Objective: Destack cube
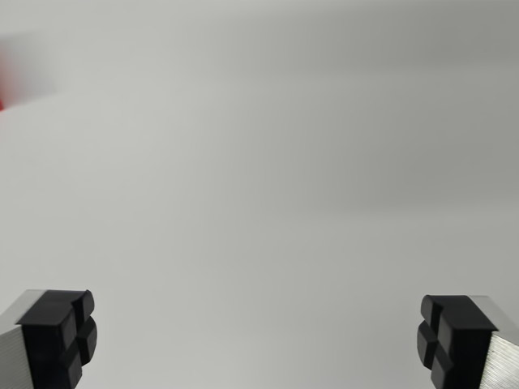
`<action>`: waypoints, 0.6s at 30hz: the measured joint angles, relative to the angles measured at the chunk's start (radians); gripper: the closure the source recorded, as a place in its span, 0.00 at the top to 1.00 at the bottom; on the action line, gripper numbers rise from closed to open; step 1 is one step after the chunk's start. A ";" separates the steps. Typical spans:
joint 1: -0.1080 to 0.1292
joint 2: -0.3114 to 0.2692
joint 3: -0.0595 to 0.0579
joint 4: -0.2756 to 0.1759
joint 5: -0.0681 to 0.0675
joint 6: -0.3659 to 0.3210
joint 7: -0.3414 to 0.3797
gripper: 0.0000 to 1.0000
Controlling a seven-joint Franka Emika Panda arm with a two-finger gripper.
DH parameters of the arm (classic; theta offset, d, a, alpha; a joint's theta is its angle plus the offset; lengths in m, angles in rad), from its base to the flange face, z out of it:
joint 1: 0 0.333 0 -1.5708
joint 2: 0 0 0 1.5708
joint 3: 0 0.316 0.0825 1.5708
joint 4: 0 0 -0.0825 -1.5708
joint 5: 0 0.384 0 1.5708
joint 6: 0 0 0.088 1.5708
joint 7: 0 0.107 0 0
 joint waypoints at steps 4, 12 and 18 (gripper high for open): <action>0.005 0.005 0.004 0.000 0.000 0.006 0.004 1.00; 0.022 0.018 0.014 0.000 0.000 0.020 0.016 1.00; 0.036 0.030 0.021 0.000 0.000 0.034 0.026 1.00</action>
